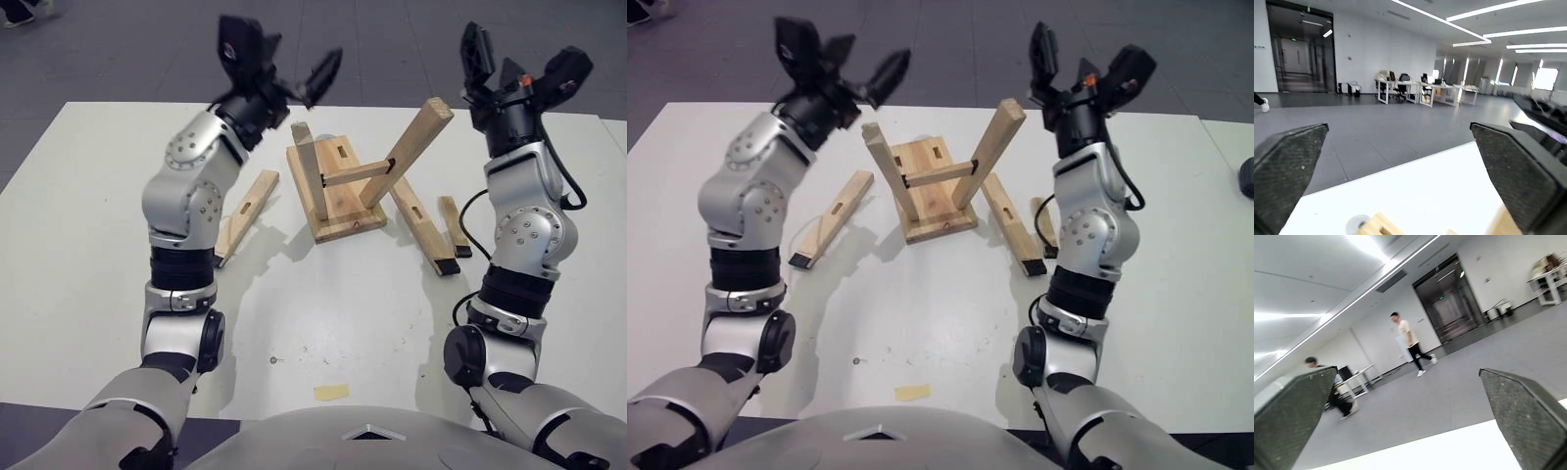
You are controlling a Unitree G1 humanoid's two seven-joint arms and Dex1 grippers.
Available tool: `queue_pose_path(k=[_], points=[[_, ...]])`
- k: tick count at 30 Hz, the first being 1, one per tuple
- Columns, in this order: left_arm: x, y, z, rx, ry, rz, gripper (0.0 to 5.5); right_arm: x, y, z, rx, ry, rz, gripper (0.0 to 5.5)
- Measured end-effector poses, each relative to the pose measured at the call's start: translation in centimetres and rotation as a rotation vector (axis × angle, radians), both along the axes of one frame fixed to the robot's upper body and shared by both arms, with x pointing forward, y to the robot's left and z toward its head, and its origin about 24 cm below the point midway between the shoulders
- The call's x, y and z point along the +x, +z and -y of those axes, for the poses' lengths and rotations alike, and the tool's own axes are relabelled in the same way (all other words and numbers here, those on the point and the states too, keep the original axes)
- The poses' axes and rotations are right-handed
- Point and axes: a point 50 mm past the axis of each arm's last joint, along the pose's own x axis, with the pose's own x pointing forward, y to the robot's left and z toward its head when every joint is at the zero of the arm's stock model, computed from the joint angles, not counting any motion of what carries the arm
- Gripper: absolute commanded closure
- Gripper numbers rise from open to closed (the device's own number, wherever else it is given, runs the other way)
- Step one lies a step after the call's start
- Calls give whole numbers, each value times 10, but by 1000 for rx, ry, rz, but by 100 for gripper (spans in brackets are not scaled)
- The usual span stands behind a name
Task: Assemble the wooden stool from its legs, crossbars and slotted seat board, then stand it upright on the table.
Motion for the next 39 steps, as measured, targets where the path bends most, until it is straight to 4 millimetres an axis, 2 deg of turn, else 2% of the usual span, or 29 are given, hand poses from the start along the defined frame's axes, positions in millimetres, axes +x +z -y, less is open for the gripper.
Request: queue_pose_path(k=[2,4,6,7,9,11,14,16,19,26,30,32,34,36,38,39], points=[[0,8,-21,-13,128,25,10,-3,-16,20,-22,-87,-70,12],[-2,-2,-36,50,259,-4,10,-7,-36,37,-64,-175,-165,12],[-8,-34,-42,155,325,-103,10,-10,-56,49,-129,-252,-267,12],[-15,-56,-42,221,332,-178,10,-11,-64,51,-163,-276,-313,12],[-33,-97,-36,318,303,-317,10,-11,-79,43,-220,-253,-379,12],[-44,-113,-32,353,290,-374,10,-12,-87,25,-257,-170,-394,12],[-45,-114,-17,344,257,-371,10,-19,-96,-19,-310,47,-376,12],[-41,-109,-6,359,239,-343,10,-26,-101,-35,-341,163,-381,12],[-35,-104,-4,373,247,-324,10,-36,-107,-37,-388,219,-404,12],[-34,-106,-9,389,233,-326,10,-35,-105,-32,-399,179,-408,12],[-34,-117,-26,395,297,-362,10,-29,-102,-10,-385,7,-422,12],[-33,-115,-34,378,362,-354,10,-28,-100,3,-374,-107,-427,12],[-31,-111,-32,339,395,-340,10,-25,-96,7,-359,-183,-408,12],[-30,-107,-21,324,363,-319,10,-22,-94,-8,-350,-123,-380,12],[-30,-107,-7,308,291,-314,10,-23,-92,-38,-348,42,-327,12],[-31,-107,-6,298,297,-326,10,-26,-89,-45,-347,71,-308,12]])
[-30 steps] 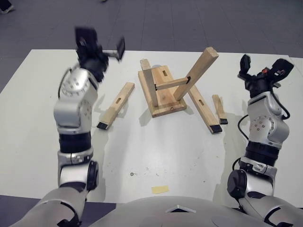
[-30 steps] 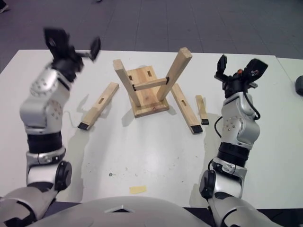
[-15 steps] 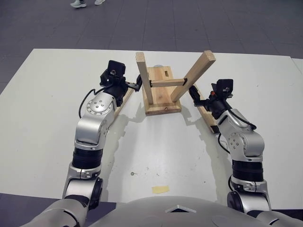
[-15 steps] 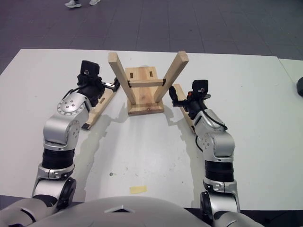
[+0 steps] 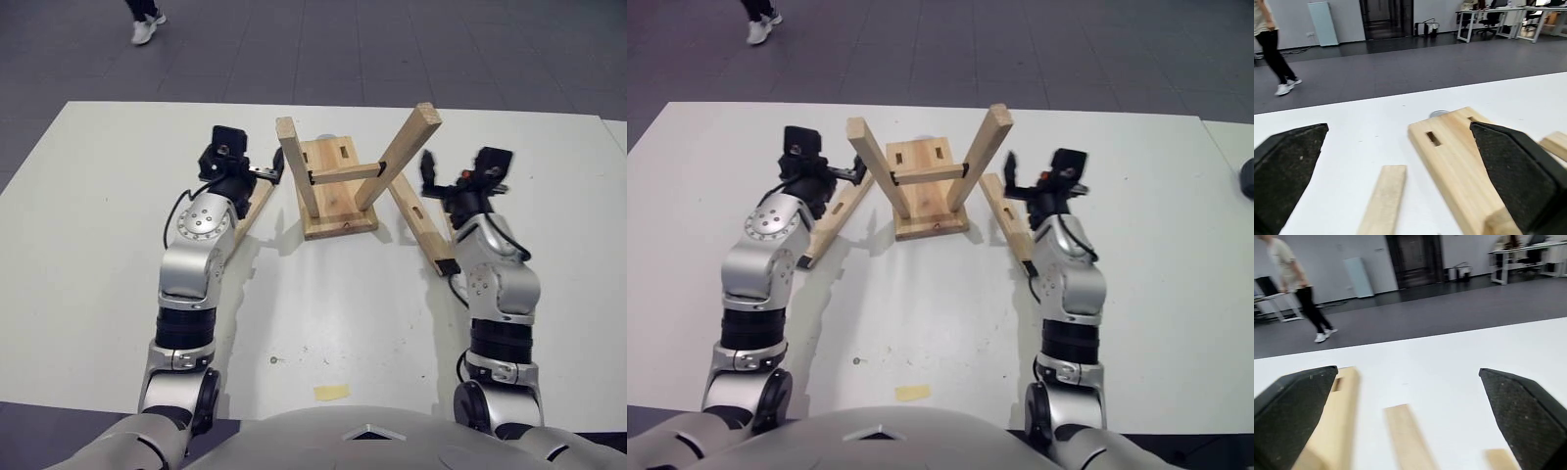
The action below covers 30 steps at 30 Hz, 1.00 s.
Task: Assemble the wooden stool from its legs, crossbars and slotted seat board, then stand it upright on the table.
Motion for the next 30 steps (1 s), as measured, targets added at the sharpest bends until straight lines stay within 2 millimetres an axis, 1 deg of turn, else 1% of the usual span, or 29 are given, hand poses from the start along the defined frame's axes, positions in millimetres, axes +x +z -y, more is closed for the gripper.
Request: queue_pose_path(k=[3,7,9,13,15,16,17,19,20,22,23,25,26,28,30], points=[[-1,4,-5,23,9,-1,10,-9,-2,-5,-7,55,-2,12],[0,3,-6,36,10,-3,10,-10,-2,-4,-12,61,-2,12],[1,-1,-6,43,5,-11,10,-10,-1,-3,-20,60,0,12],[4,-8,-8,42,-2,-24,10,-2,3,6,-45,-15,12,12],[7,-6,-18,37,32,-9,10,1,9,7,-37,-15,39,12],[10,-3,-27,41,63,5,10,0,12,0,-16,50,50,12],[13,2,-38,47,100,24,10,-5,14,-11,7,153,62,12],[18,11,-58,60,177,54,10,-17,19,-32,22,361,84,12],[20,15,-75,76,232,65,10,-30,19,-43,18,512,80,12],[22,24,-102,98,314,92,10,-54,15,-63,38,776,45,12],[21,28,-110,108,338,107,10,-62,14,-68,56,846,32,12],[19,35,-122,121,369,133,10,-67,13,-68,58,909,17,12],[19,36,-123,126,368,137,10,-67,13,-66,45,904,10,12],[17,34,-122,127,358,132,10,-62,12,-60,35,865,7,12],[14,30,-122,126,349,122,10,-54,9,-52,15,784,-9,12]])
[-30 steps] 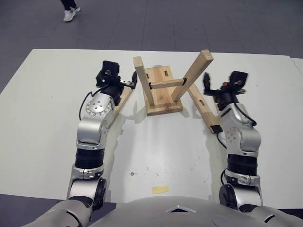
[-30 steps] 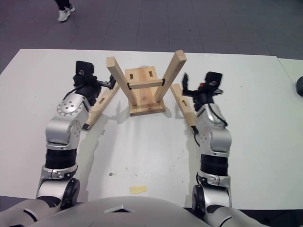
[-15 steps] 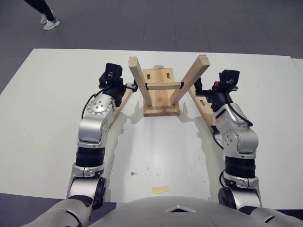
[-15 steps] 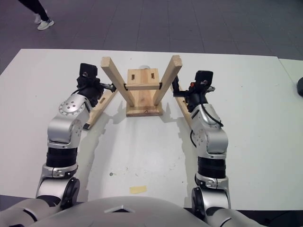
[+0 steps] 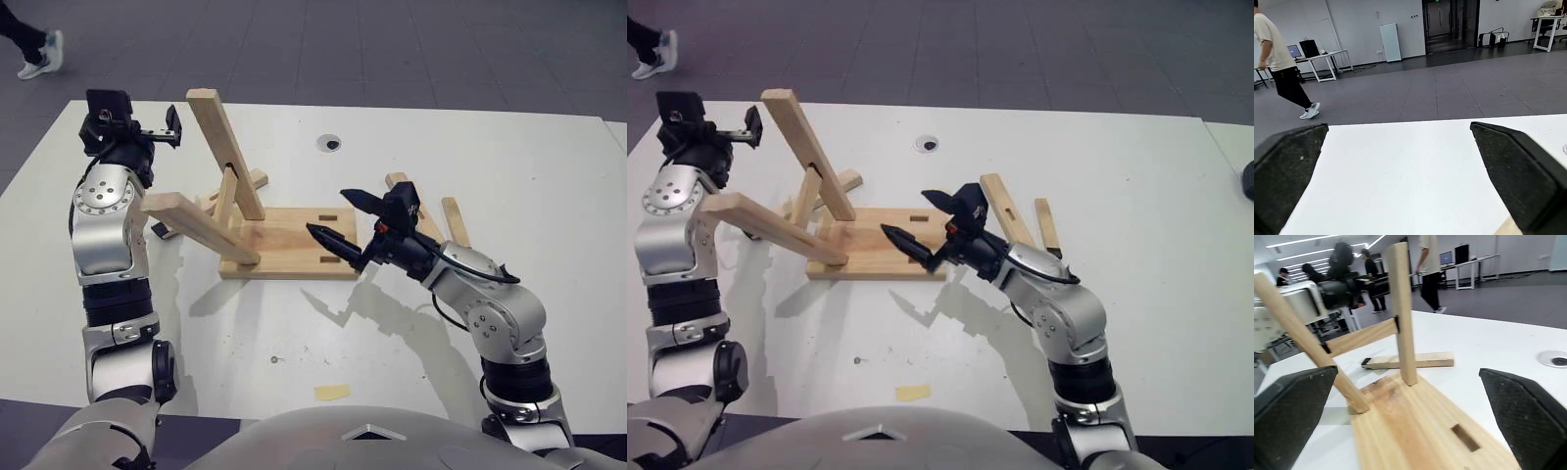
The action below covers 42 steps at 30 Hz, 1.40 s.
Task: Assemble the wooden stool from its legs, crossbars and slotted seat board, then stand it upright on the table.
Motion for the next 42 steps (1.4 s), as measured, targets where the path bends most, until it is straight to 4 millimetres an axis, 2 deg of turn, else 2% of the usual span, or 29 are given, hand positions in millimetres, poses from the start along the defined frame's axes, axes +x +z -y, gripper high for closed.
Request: queue_pose_path(k=[3,6,8,10,14,19,24,29,32,35,36,39,42], points=[[-7,-2,-4,-8,7,-3,10,9,-4,8,-29,-93,-7,12],[-22,1,-20,-23,84,38,10,14,-8,13,-48,-161,-13,12],[-34,12,-36,-70,174,116,10,16,-8,18,-49,-206,-6,12],[-45,25,-44,-204,180,226,10,19,-8,23,-46,-243,-3,12],[-50,24,-34,-544,-37,261,10,21,-6,27,-28,-283,4,12],[-61,29,-13,-779,-439,236,10,22,-5,32,-25,-309,6,12],[-97,47,7,-792,-857,141,10,22,-8,44,-32,-355,-2,12],[-112,51,6,-786,-924,92,10,18,-12,44,-36,-355,-18,12],[-110,52,6,-751,-903,69,10,14,-17,44,-40,-360,-36,12],[-98,33,14,-666,-815,-37,10,14,-18,42,-36,-359,-39,12],[-89,20,18,-597,-743,-94,10,14,-18,40,-33,-359,-40,12],[-65,-2,19,-464,-588,-153,10,14,-18,38,-32,-361,-37,12],[-43,-4,30,-409,-585,-121,10,14,-19,34,-33,-362,-36,12]])
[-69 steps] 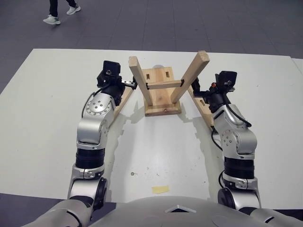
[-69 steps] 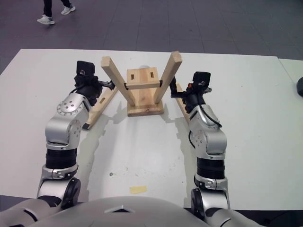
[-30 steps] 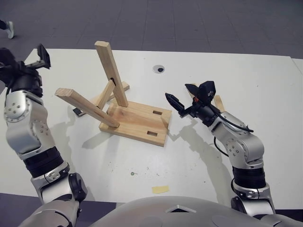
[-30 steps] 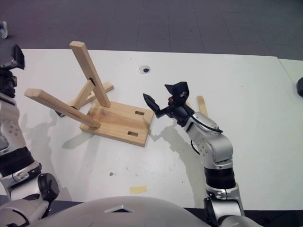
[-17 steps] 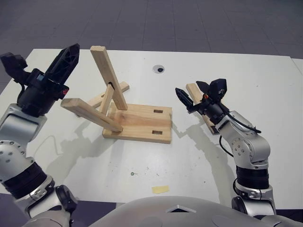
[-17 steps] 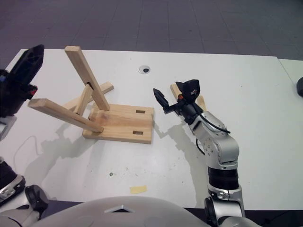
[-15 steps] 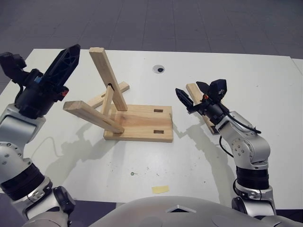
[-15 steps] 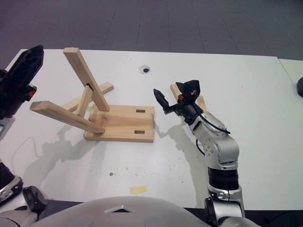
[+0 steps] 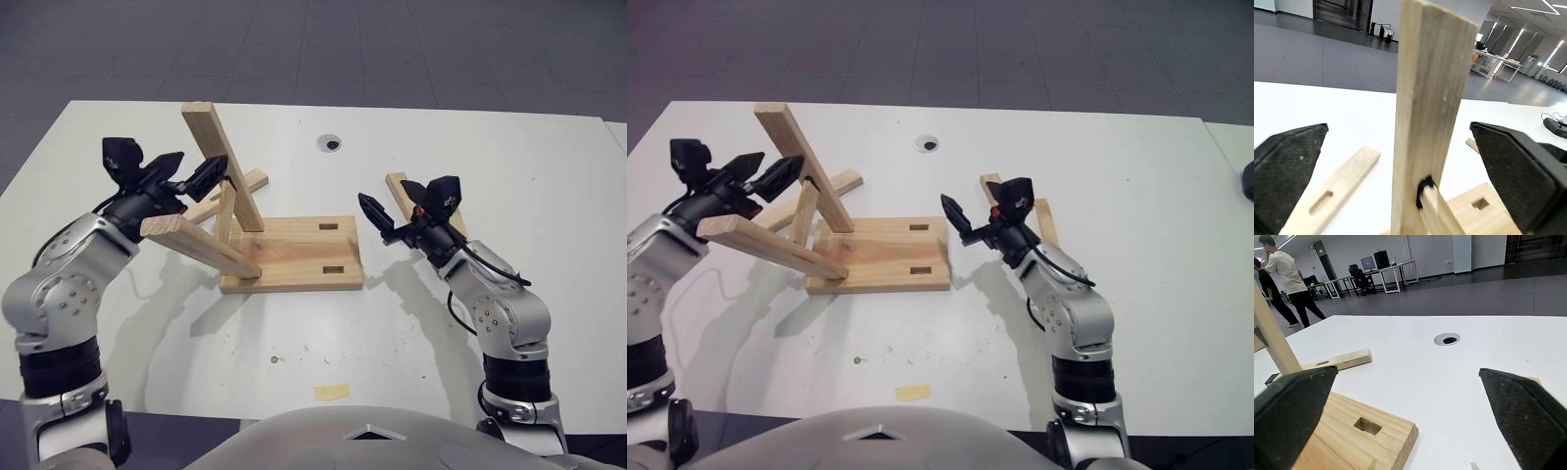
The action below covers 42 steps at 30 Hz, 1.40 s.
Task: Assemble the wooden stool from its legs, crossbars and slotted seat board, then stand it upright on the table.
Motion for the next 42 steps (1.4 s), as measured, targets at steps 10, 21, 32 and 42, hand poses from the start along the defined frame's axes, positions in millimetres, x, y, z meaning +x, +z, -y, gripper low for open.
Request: queue_pose_path(k=[10,21,32,42], points=[[53,9,77,139,-368,109,10,3,-5,-3,-18,-13,-6,12],[101,53,113,175,-421,261,10,4,-9,-5,-19,-16,-14,12],[69,147,54,58,-193,518,10,4,-8,-2,-7,-38,1,12],[-40,106,46,85,-343,338,10,-12,-14,16,10,-122,-23,12]])
